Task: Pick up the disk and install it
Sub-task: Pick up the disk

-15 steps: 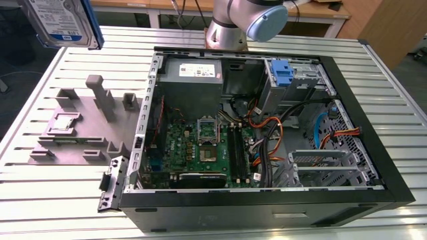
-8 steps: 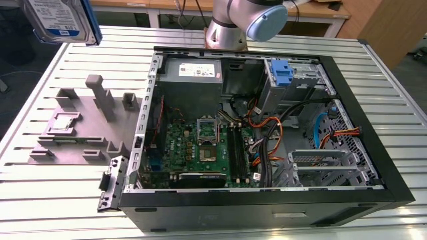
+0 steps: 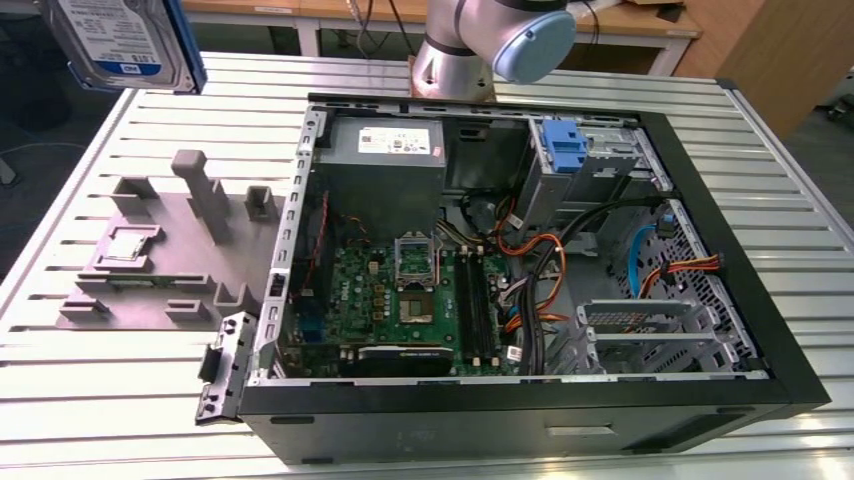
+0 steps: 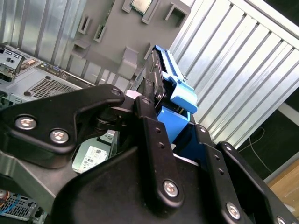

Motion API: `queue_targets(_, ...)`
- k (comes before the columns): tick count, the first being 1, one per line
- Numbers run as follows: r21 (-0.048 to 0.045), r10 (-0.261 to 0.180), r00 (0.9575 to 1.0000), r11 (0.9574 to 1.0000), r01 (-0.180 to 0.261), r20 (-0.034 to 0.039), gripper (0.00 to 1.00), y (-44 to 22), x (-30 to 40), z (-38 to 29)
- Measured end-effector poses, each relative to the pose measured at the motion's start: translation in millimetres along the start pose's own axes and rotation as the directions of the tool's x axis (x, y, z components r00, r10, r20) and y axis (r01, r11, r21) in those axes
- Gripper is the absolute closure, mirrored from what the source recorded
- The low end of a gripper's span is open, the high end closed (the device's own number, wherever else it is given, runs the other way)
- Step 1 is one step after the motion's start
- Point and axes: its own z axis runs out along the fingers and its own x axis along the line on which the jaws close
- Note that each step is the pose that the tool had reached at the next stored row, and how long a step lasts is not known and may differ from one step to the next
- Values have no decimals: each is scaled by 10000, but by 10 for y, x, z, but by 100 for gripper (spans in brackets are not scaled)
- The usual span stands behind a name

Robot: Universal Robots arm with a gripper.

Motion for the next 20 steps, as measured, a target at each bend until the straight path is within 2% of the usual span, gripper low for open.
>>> queue_targets(10,0,1,10000,10000,-1,0,63,30,1,-1)
queue_targets(11,1,1,10000,10000,-1,0,63,84,3,-1)
queue_targets(12,1,0,10000,10000,0,0,63,96,4,-2)
queue_targets(20,0,1,10000,10000,-1,0,63,98,4,-2)
